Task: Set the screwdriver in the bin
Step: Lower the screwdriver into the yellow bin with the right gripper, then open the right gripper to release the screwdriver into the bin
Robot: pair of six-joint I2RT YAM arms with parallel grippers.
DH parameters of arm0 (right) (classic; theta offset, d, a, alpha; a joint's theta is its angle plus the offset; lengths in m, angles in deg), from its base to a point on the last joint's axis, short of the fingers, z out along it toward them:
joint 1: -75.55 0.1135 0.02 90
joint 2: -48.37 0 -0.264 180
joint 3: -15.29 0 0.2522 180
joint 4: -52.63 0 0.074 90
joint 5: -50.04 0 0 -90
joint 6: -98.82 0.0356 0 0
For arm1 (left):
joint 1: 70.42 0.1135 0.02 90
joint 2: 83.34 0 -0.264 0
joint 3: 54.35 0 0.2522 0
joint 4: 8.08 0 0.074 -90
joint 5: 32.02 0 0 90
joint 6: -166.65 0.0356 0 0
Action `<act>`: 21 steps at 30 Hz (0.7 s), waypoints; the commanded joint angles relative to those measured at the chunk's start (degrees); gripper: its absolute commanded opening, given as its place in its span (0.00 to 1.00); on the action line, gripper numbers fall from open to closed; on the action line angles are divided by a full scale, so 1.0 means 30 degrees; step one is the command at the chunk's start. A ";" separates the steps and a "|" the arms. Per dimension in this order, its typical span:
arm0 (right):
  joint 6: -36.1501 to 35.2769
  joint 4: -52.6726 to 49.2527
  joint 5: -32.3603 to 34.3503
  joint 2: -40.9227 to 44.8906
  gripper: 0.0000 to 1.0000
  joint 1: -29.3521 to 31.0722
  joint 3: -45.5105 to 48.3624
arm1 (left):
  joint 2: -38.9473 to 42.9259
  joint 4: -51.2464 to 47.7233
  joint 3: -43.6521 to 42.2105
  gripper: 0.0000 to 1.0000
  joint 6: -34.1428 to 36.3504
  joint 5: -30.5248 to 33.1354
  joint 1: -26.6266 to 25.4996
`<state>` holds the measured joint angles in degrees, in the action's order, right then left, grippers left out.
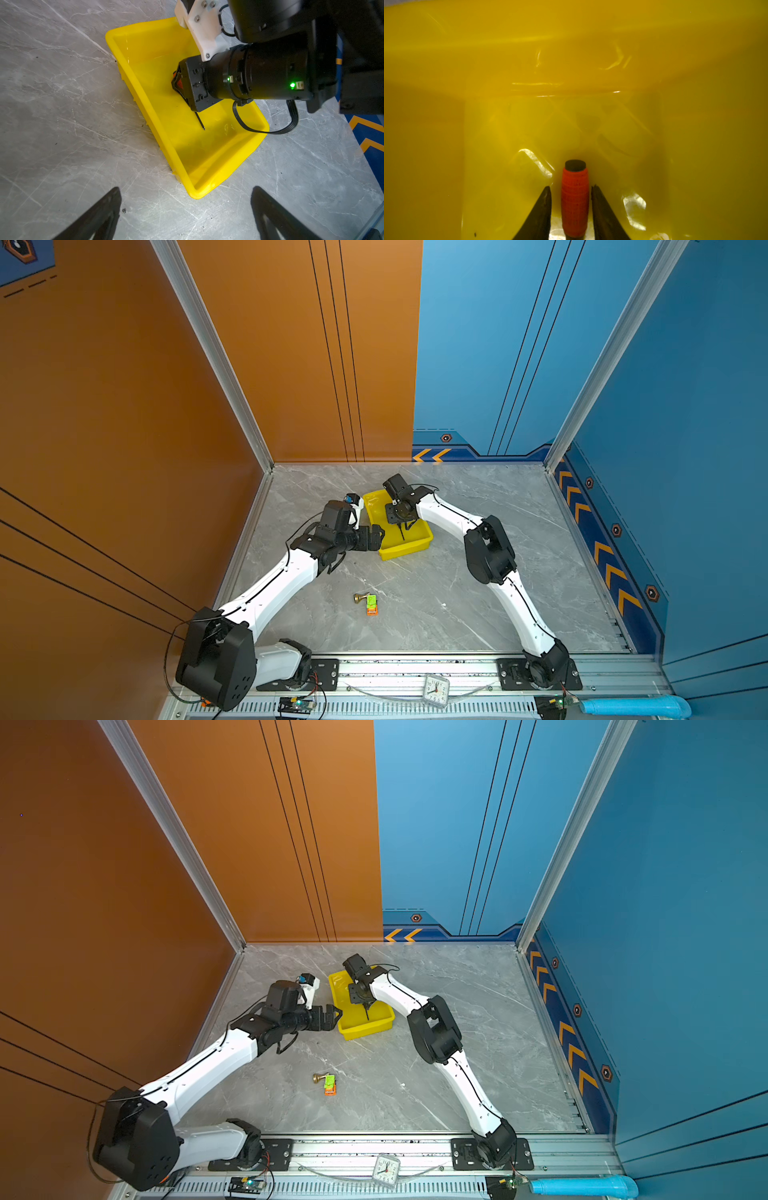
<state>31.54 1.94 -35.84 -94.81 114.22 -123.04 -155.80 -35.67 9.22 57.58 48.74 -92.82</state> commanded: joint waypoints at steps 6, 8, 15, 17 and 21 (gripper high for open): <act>0.0161 -0.0523 0.1166 0.1366 0.40 0.0348 -0.0465 | 0.1175 -0.1042 -0.0453 0.98 0.0636 0.0206 0.0231; 0.0161 -0.0522 0.1329 0.1659 0.42 0.0380 -0.0387 | 0.1464 -0.1183 -0.0545 0.98 0.0673 0.0207 0.0270; 0.0044 -0.0471 0.1807 0.2664 0.46 0.1041 0.0060 | 0.2524 -0.1612 -0.0859 0.98 0.0681 0.0244 0.0272; 0.0046 -0.0484 0.1961 0.2895 0.47 0.1157 0.0236 | 0.2811 -0.1833 -0.0923 0.98 0.0702 0.0280 0.0279; 0.0073 -0.0492 0.2197 0.3320 0.48 0.1381 0.0522 | 0.3412 -0.2289 -0.1028 0.98 0.0758 0.0440 0.0286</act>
<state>31.54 1.83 -31.58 -86.94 117.87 -122.98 -147.08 -40.00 7.14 58.74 48.92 -92.44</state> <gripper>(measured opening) 0.474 0.980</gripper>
